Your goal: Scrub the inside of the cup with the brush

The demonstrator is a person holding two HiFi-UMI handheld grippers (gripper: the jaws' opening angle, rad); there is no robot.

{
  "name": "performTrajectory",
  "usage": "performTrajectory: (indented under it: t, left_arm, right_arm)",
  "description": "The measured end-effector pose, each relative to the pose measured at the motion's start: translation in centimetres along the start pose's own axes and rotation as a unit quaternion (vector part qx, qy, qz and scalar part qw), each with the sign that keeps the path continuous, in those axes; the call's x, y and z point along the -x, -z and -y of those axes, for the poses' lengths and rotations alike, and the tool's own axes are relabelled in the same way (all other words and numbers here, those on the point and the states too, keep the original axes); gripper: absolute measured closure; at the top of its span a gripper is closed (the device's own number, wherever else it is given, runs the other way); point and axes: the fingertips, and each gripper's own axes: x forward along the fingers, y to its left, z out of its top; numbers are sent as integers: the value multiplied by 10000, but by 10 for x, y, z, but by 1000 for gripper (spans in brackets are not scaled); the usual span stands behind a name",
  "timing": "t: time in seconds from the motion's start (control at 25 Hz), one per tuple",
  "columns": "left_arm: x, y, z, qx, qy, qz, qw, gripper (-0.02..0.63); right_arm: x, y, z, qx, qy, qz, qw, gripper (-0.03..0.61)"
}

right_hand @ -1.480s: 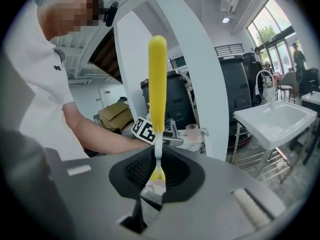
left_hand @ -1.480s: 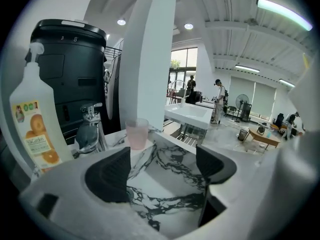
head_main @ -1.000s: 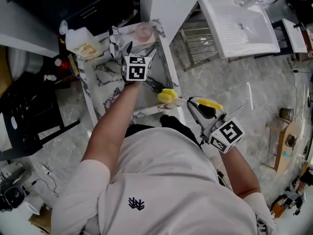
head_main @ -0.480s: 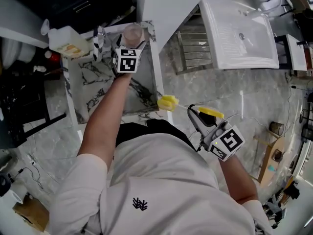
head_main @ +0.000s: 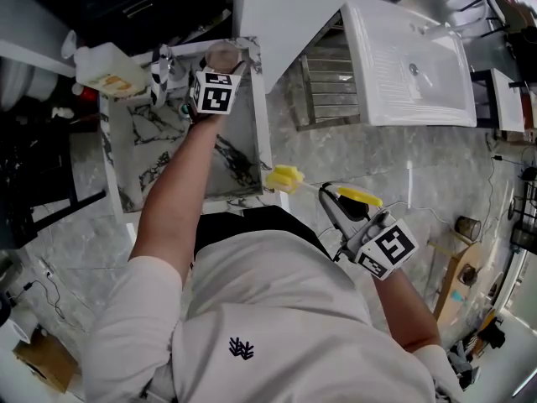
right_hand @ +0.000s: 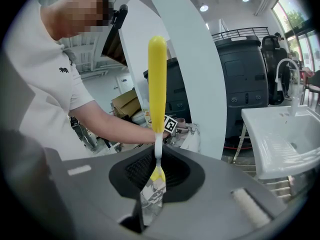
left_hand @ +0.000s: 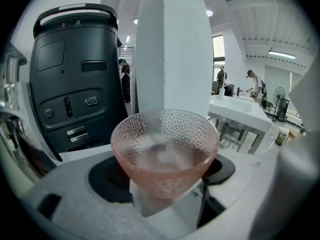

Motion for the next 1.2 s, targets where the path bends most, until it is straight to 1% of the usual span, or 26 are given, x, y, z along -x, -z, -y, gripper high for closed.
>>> performTrajectory:
  t: [0.2,0.36,0.52,0.64,0.76,0.84,0.96,1.2]
  left_arm:
    - [16,-1,7,-32,130,-47,9999,235]
    - [44,-4,17,-147,279,18,9995,235]
    - [77,3,33,-204,513,-88,9984,235]
    - [109,15,41,-258,658,-241,9972,235]
    - [141,26,46,-466,797,-315,9952,235]
    - [163,36,48,-649,911,-442,9927,235]
    - [198,48,46,-928,1048,-671,9879,236]
    - [252,70,33,-1569,1115,-1026,9759,235]
  right_arm:
    - [-4,-5,0,47,-102,62,9999,535]
    - [-11,-12,-6,164,-328,131,9992,535]
    - [-14,-20,-11,263,-489,183,9983,535]
    - [-17,-26,-15,319,-562,247,9976,535]
    - [-21,-33,-20,385,-578,349,9970,535]
    - [-25,-37,-27,396,-583,425,9966,535]
    - [-30,-45,-42,424,-603,537,9958,535]
    - [-42,-74,-73,540,-745,835,9922,535]
